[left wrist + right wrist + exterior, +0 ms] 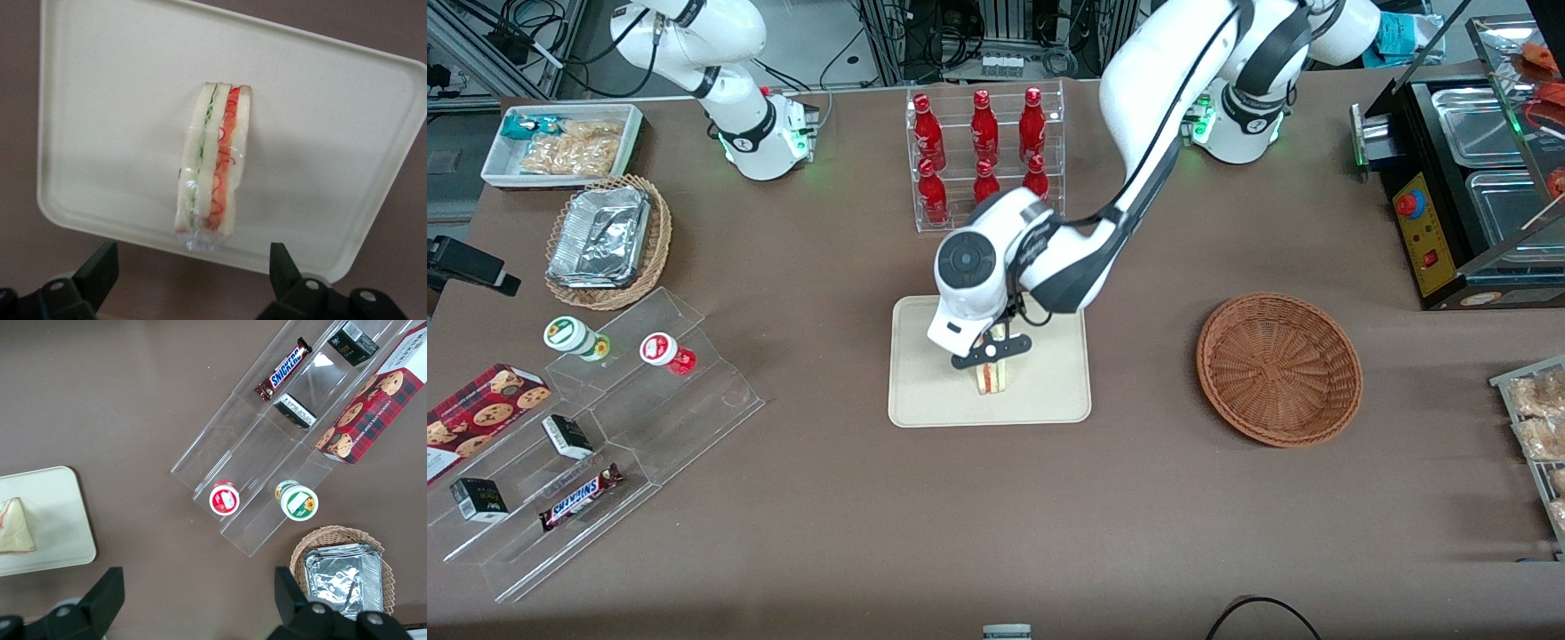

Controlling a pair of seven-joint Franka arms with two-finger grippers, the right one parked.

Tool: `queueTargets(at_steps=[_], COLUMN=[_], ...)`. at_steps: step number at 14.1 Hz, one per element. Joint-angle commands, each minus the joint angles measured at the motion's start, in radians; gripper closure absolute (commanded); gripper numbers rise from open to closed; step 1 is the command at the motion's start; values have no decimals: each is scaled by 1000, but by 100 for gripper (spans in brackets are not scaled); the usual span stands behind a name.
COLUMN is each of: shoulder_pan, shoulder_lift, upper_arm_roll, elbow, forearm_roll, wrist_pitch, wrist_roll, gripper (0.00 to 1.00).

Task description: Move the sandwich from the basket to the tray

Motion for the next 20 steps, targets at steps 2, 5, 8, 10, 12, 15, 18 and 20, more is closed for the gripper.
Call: queueTargets(at_steps=[2, 5, 8, 10, 12, 15, 18, 20], shoulder_pan=[-8, -7, 62, 113, 157, 225, 396, 566], shoulder_lift=[-123, -189, -316, -385, -451, -579, -712, -743], upper_arm_roll=[65, 138, 157, 158, 158, 160, 55, -80], elbow=[-37, -146, -307, -376, -439, -557, -660, -656], forearm_roll=[17, 9, 11, 14, 16, 19, 40, 42], wrist_pitch=[-186, -168, -119, -126, -131, -131, -160, -221], wrist_roll=[-27, 47, 153, 219, 268, 370, 466, 528], gripper=[0, 0, 0, 0, 0, 0, 0, 0])
